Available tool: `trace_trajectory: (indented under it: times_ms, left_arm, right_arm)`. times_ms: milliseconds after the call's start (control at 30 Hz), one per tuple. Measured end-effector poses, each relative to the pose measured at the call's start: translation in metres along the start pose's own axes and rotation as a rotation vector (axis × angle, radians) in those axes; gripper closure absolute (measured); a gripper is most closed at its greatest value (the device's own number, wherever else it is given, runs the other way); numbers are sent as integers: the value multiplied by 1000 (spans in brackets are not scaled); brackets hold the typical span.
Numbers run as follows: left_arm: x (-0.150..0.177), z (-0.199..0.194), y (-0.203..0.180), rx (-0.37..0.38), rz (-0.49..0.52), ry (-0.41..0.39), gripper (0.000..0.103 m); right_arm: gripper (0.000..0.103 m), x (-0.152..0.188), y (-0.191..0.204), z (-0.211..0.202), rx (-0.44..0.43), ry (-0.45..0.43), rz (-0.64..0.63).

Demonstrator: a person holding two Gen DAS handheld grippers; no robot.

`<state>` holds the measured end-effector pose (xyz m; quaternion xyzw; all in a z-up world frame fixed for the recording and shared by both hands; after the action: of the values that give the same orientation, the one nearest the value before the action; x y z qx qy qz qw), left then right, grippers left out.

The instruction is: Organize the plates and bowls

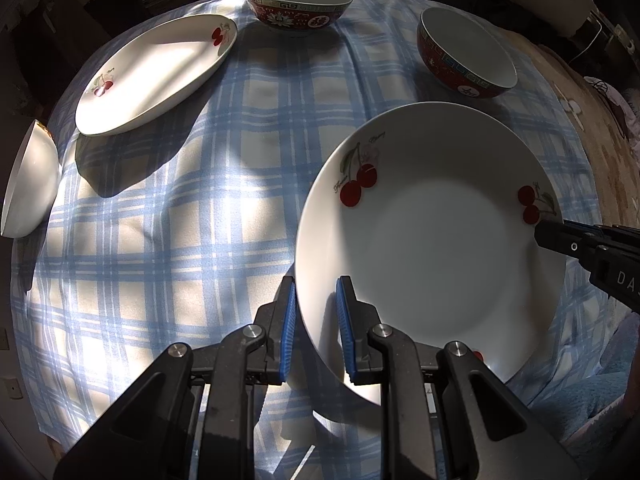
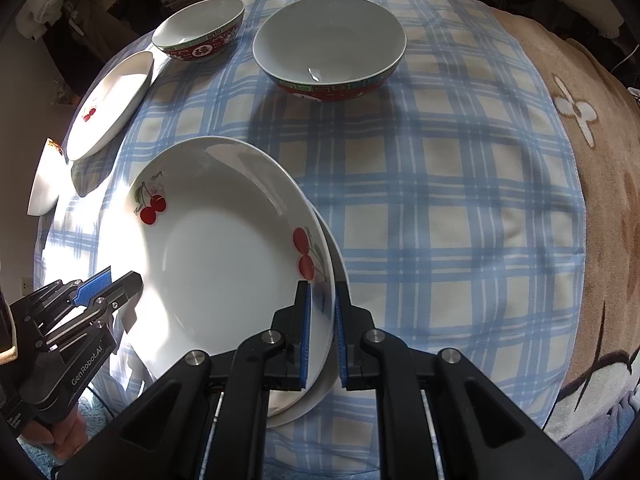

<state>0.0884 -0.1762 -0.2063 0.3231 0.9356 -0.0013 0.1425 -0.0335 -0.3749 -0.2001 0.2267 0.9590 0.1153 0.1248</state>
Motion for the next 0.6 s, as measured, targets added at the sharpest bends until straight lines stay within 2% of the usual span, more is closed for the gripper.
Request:
trace_trajectory:
  times_ms: [267, 600]
  left_arm:
    - [0, -6, 1, -5, -2, -9, 83]
    - [5, -23, 16, -7, -58, -53, 83]
  right_arm:
    - [89, 0, -4, -1, -21, 3, 24]
    - [87, 4, -10, -9, -65, 1, 75]
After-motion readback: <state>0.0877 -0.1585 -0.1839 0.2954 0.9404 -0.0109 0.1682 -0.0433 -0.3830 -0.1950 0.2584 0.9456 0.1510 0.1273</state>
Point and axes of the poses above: each gripper's, at about its wrist camera, not at the fingertips, and z roughly the way its jaws point, y to its left, x to its underside, the point moved 5 cm from there along z, roughly the way its jaws point, and after that the axes turned 6 degrees about -x, right-handed, at the moved point
